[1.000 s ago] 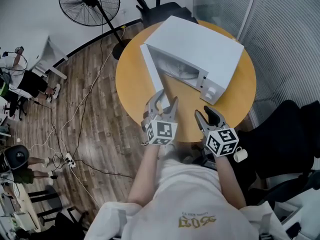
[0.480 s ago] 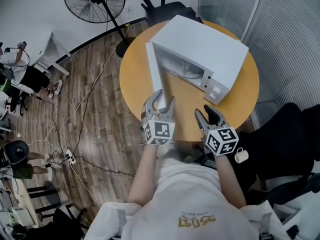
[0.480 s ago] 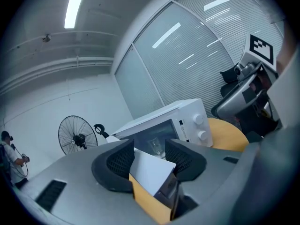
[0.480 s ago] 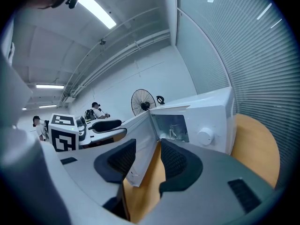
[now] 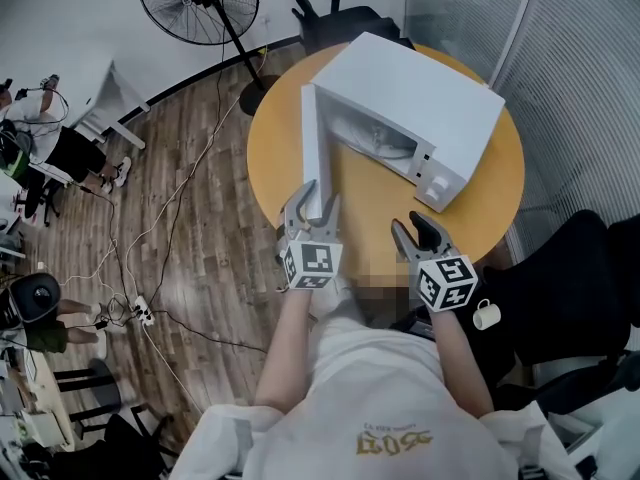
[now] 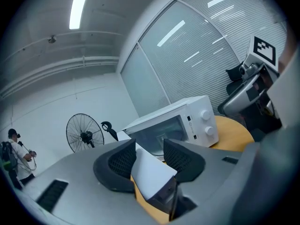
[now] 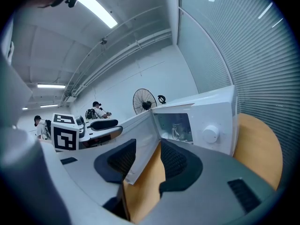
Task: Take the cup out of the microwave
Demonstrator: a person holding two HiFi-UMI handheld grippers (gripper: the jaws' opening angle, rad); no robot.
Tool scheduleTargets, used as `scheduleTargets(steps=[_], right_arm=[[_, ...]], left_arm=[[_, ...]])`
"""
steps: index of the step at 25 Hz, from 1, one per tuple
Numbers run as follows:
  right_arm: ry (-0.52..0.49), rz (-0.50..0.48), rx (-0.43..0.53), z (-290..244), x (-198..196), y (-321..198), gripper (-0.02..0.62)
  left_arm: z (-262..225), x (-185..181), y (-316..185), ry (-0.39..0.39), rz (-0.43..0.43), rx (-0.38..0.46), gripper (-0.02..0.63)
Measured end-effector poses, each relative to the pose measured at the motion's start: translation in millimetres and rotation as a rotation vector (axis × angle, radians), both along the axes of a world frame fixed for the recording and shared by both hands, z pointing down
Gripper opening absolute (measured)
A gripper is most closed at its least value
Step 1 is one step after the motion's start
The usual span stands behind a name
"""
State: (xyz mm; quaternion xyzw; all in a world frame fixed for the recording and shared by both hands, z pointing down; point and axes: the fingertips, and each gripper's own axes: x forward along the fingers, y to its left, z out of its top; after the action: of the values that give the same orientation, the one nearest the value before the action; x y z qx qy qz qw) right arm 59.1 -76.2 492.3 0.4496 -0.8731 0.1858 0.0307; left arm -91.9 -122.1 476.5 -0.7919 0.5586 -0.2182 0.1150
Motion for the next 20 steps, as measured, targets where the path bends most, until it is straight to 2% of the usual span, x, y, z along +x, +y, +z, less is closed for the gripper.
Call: scheduleTargets(steps=[9, 20], right_arm=[[0.022, 0.05, 0.017, -3, 14, 1, 0.175], [0.052, 0.041, 0.002, 8, 0, -27, 0.172]], left_arm=[[-1, -17, -2, -0.004, -0.036, 0.009, 0.183], [-4, -44, 2, 0.008, -0.074, 0.02, 0.172]])
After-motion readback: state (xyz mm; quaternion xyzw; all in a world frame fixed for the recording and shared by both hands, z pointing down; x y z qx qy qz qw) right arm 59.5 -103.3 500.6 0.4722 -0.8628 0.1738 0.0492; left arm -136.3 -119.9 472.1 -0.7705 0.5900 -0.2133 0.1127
